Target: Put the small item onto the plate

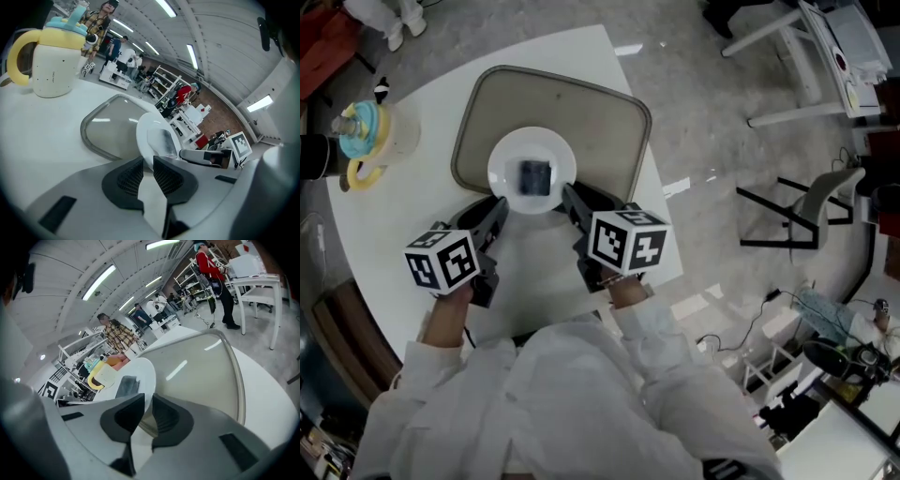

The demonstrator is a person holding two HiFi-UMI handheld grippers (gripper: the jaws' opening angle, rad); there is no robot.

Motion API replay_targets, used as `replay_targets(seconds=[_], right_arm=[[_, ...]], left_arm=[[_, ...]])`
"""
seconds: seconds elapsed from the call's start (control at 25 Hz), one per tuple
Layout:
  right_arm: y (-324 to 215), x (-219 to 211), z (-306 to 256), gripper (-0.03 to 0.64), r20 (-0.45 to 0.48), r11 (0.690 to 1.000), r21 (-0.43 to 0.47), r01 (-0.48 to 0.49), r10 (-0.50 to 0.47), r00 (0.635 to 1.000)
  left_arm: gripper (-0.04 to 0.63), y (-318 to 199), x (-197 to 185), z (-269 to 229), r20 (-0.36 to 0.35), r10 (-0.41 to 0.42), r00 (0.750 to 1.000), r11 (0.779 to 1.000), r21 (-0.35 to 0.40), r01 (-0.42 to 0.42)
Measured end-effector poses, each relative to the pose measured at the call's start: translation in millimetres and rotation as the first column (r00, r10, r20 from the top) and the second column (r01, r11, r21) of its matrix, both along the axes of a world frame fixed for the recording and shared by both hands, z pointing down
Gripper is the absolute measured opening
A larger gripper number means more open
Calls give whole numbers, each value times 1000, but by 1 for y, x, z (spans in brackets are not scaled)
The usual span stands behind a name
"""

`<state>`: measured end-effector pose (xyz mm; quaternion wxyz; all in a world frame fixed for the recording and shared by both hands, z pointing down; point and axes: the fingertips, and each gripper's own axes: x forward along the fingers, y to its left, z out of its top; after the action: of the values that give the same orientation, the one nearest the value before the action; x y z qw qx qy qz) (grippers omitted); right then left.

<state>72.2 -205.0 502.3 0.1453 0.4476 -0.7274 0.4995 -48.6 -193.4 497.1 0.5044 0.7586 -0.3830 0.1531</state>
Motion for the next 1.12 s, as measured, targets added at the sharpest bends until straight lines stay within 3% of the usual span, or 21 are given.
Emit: replay_targets(seconds=[0.56, 1.12], right_arm=[[-51, 23, 13, 60, -46, 999, -23, 45, -46, 998], [-62, 29, 27, 61, -82, 994, -75, 74, -80, 993]], left_arm=[[55, -46, 24, 15, 17, 9, 1000, 999, -33, -8], [64, -54, 33, 30, 61, 17, 998, 994, -104, -11]])
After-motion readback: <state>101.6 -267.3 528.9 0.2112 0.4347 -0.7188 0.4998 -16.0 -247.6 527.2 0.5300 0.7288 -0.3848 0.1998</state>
